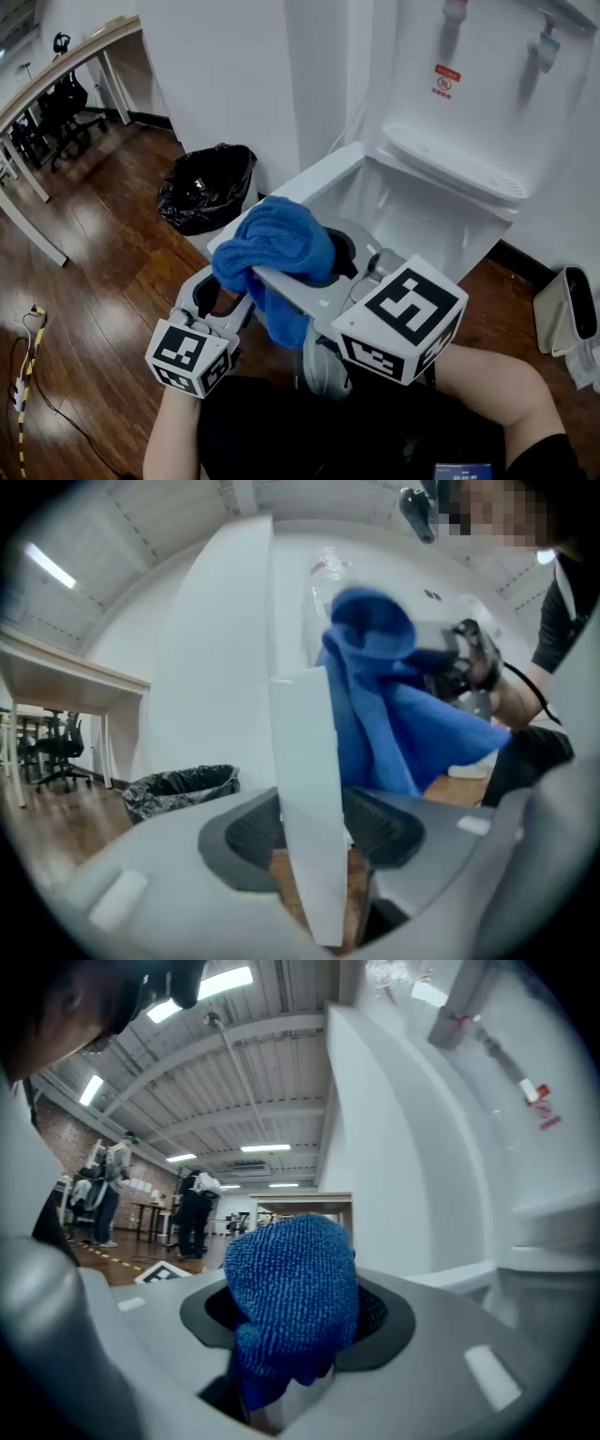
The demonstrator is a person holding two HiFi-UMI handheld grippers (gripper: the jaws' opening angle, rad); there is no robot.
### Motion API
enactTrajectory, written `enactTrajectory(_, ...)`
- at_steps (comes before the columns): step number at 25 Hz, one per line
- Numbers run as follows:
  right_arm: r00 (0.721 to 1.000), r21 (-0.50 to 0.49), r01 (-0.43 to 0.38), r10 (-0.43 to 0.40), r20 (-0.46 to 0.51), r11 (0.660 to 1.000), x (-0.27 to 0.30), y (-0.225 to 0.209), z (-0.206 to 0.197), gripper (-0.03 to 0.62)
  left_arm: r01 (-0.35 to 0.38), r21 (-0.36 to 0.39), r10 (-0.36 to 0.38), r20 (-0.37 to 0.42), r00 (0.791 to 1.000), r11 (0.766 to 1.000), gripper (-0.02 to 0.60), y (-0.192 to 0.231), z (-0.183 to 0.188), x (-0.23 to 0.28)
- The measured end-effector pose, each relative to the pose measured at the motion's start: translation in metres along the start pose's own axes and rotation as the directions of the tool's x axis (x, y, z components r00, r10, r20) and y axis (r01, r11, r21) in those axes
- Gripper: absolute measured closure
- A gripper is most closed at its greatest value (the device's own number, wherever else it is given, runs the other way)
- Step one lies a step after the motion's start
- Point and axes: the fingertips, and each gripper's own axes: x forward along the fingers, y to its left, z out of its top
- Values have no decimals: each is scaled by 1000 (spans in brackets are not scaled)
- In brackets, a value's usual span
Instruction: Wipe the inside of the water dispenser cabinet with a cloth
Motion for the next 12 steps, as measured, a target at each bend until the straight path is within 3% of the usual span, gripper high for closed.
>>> enactTrajectory(3, 982, 62, 190, -191, 5, 980, -22, -81, -8, 362, 18, 6, -18, 10, 1000, 1000, 374, 0, -3, 2)
enactTrajectory(6, 948, 91, 315, -318, 10, 945, -44, -138, -23, 362, 15, -1, -15, 3, 1000, 1000, 374, 1, -2, 4)
enactTrajectory(10, 868, 153, 488, -496, 16, 859, -71, -187, -45, 362, 25, 4, -25, -26, 999, 1000, 374, 1, -11, 6)
enactTrajectory(12, 840, 176, 528, -541, 34, 831, -75, -196, -49, 361, 24, 1, -24, -39, 999, 1000, 374, 1, -13, 6)
